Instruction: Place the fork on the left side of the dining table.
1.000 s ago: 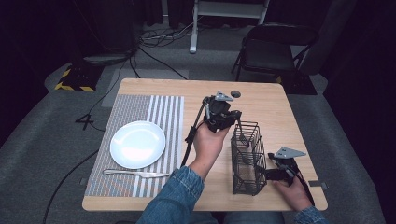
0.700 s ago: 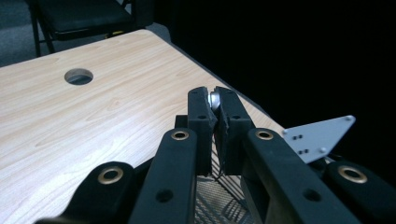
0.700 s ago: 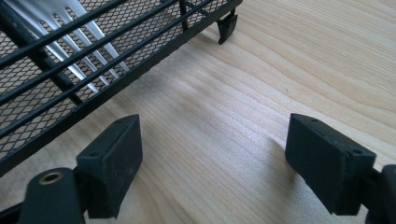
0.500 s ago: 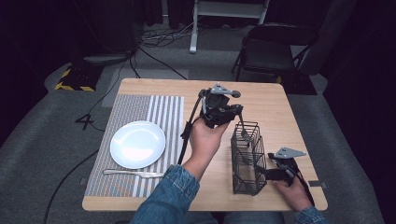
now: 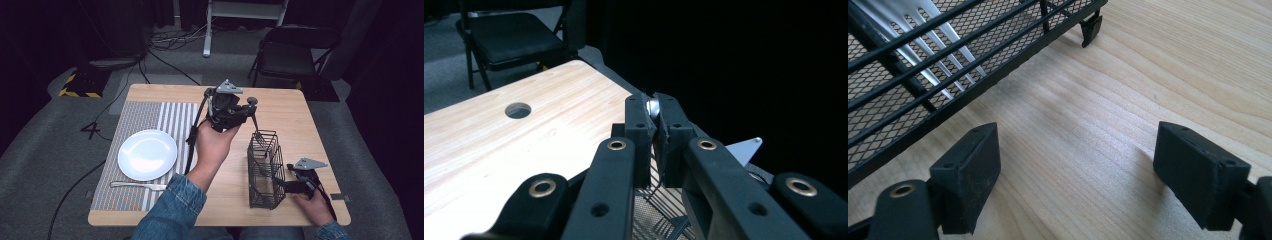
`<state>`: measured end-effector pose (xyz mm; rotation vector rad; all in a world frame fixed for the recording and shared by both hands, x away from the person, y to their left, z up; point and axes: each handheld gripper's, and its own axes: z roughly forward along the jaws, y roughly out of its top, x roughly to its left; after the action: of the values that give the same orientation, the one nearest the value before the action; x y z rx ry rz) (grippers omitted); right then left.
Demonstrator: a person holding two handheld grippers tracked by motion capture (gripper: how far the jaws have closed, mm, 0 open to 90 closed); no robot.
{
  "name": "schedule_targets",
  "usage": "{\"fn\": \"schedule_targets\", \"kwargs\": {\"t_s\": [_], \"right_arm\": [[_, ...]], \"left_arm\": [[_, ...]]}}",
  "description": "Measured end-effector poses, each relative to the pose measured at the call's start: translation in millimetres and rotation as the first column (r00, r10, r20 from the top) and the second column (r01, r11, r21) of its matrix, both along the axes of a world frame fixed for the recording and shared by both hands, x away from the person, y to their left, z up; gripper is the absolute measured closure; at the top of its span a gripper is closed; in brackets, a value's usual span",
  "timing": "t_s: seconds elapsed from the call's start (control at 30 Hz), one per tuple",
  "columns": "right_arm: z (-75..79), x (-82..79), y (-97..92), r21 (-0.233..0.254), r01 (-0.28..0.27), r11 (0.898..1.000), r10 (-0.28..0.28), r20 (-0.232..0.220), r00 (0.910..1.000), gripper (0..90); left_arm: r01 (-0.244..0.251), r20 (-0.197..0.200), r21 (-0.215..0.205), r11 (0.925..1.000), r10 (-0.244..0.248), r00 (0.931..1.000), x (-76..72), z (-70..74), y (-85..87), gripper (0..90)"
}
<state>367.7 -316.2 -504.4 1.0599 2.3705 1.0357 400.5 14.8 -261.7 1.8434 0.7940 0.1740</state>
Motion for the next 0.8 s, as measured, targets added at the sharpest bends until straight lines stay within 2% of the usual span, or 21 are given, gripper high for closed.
{"fn": "schedule_targets", "kwargs": {"t_s": [0.23, 0.53, 0.57, 0.8], "right_arm": [[0.1, -0.1, 0.0, 0.001, 0.001, 1.000, -0.001, -0.001, 1.0000, 19.0], [0.1, -0.4, 0.1, 0.001, 0.002, 1.000, -0.002, -0.005, 1.0000, 19.0], [0.1, -0.4, 0.1, 0.001, 0.002, 1.000, -0.002, -0.005, 1.0000, 19.0], [0.1, -0.3, 0.1, 0.001, 0.005, 1.000, -0.005, -0.004, 1.0000, 19.0]], "left_arm": [[-0.027, 0.010, -0.012, 0.9996, 0.027, 0.9996, 0.2, 4.6, 16.9, 86.0], [-0.085, 0.055, 0.015, 0.9963, 0.084, 0.9950, 1.3, 9.9, 51.4, 86.0], [-0.085, 0.055, 0.015, 0.9963, 0.084, 0.9950, 1.3, 9.9, 51.4, 85.9], [-0.150, 0.063, 0.014, 0.9886, 0.149, 0.9868, 11.3, 6.6, 83.4, 85.9]]}}
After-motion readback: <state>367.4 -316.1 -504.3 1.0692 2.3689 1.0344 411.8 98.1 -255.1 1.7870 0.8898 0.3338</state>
